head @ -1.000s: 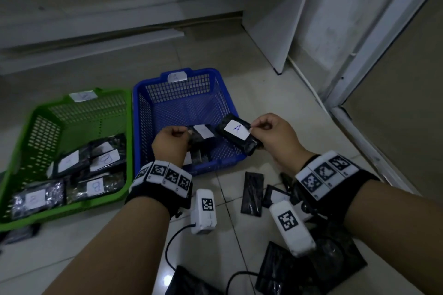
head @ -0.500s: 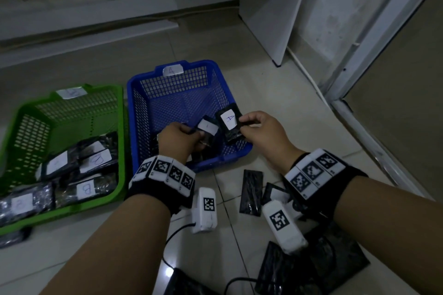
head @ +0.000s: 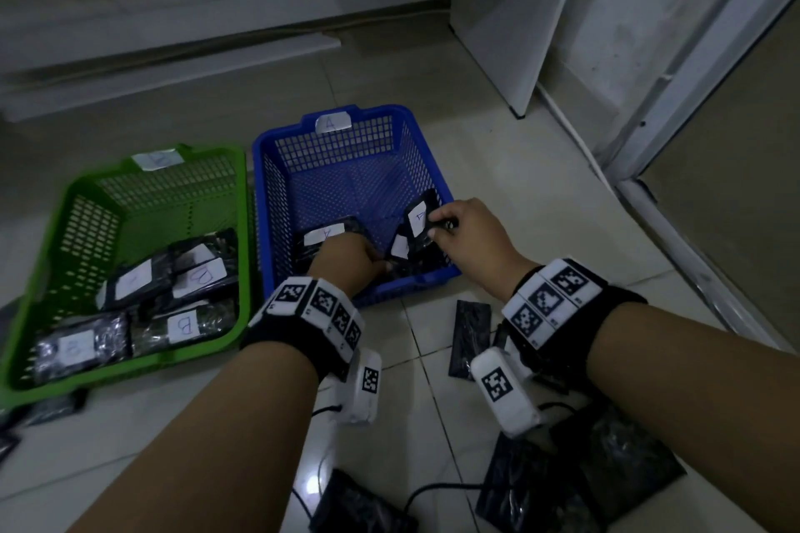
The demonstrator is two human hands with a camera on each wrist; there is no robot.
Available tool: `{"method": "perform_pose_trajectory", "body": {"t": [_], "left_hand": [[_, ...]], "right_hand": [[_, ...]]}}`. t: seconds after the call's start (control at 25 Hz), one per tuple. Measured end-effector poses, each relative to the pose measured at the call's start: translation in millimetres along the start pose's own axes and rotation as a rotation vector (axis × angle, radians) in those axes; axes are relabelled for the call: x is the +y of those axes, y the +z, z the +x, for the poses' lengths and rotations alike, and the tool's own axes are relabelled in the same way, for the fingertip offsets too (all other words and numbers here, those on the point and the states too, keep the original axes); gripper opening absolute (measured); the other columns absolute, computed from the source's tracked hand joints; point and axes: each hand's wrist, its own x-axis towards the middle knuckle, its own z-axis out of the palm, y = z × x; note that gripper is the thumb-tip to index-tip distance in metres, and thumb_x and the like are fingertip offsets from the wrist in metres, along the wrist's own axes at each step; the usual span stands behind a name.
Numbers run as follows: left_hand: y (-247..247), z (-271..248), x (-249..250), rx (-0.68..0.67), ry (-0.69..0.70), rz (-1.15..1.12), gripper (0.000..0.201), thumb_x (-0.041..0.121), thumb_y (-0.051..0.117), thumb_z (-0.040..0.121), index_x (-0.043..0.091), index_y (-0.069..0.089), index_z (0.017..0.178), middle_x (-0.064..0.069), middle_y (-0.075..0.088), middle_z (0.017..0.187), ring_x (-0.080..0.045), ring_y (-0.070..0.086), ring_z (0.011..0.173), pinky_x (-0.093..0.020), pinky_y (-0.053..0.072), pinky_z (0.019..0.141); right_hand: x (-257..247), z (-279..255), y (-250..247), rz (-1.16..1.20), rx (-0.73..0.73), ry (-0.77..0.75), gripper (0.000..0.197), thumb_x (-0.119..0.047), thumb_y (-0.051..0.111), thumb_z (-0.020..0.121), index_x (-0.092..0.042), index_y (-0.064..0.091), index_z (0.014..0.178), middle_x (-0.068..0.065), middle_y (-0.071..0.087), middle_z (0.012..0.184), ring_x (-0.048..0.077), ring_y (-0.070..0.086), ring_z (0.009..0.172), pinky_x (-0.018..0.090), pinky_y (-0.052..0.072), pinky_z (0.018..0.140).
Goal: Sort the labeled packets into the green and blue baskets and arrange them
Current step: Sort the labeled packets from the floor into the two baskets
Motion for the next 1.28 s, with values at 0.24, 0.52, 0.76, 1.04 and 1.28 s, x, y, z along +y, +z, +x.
{"method": "perform_pose_trajectory", "body": {"t": [0.24,0.52,0.76,1.04,1.28], "left_hand": [[4.7,8.8,11.8,0.131,-0.173,-0.418,0.017,0.015,0.075,0.075,0.016,0.057,0.076,-0.010,0.067,0.085,-0.025,0.066,0.081,-0.037,0.056,0.078],[11.9,15.8,17.4,0.088,-0.092,-0.100,0.019,0.020,0.058,0.090,0.009,0.073,0.094,-0.012,0.071,0.100,-0.028,0.065,0.097,-0.036,0.053,0.087],[6.1,-1.9,11.6,0.173,-0.024,-0.049,0.021,0.025,0.051,0.094,0.017,0.070,0.099,-0.008,0.069,0.097,-0.024,0.062,0.091,-0.027,0.044,0.071],[17.5,-58.7,-19.4,0.258,0.309,-0.072,0.017,0.035,0.066,0.084,0.018,0.064,0.088,0.002,0.060,0.085,-0.016,0.056,0.079,-0.031,0.046,0.069],[63.3,-83.9,8.4,0.584,0.641,0.152,0.023,0.013,0.062,0.079,0.011,0.064,0.102,-0.008,0.058,0.102,-0.027,0.051,0.091,-0.035,0.043,0.077]], "right_hand": [[2.8,-9.5,-16.7,0.078,0.050,-0.068,0.019,-0.017,0.062,0.088,-0.015,0.064,0.108,0.006,0.050,0.116,0.020,0.064,0.095,0.024,0.049,0.087],[15.3,-12.8,-25.0,0.111,0.036,-0.077,0.021,-0.012,0.062,0.088,-0.013,0.064,0.109,0.006,0.050,0.117,0.021,0.064,0.098,0.034,0.052,0.094],[9.5,-8.7,-16.3,0.011,0.032,-0.123,0.023,-0.008,0.061,0.089,-0.007,0.064,0.111,0.008,0.050,0.114,0.014,0.054,0.091,0.006,0.034,0.079],[-10.1,1.6,-1.5,-0.383,-0.278,-0.227,0.031,0.001,0.049,0.090,-0.008,0.068,0.114,0.016,0.061,0.114,0.029,0.055,0.103,0.027,0.038,0.083],[50.4,-78.3,-27.7,-0.164,0.082,-0.086,0.020,0.006,0.055,0.077,-0.005,0.070,0.084,0.014,0.063,0.089,0.029,0.057,0.089,0.018,0.030,0.070]]}}
